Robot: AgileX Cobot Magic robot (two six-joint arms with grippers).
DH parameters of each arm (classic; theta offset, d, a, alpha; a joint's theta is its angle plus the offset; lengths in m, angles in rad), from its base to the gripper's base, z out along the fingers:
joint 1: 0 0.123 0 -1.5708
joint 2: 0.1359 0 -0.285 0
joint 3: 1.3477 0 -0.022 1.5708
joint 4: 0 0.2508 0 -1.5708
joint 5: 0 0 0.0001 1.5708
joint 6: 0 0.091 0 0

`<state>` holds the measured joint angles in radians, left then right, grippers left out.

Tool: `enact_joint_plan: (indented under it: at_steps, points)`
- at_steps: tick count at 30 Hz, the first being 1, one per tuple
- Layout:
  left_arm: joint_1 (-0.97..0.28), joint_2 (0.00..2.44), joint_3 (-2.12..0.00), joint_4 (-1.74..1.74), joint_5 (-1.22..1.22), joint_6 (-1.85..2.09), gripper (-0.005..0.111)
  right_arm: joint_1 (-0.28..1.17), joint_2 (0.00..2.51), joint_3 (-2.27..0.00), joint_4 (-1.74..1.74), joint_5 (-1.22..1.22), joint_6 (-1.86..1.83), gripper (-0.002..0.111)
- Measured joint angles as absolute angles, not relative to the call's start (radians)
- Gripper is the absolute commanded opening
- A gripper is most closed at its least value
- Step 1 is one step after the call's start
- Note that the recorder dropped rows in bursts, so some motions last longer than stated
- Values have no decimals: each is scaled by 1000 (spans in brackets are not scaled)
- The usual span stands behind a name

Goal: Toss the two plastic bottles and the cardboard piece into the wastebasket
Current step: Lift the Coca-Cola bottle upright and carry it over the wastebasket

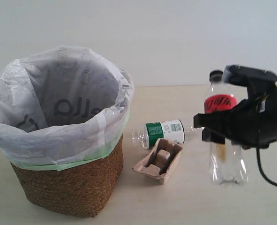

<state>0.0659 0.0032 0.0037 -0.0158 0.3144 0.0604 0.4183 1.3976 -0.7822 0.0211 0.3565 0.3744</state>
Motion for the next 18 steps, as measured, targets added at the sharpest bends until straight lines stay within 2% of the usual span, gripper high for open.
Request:
enact_joint_plan:
  at_steps: [9,18]
  points:
    - [66,3,4,-16,314,60,108,418,1062,-761,-78,174,333,0]
    - [66,3,4,-16,314,60,108,418,857,-389,-84,-275,316,0]
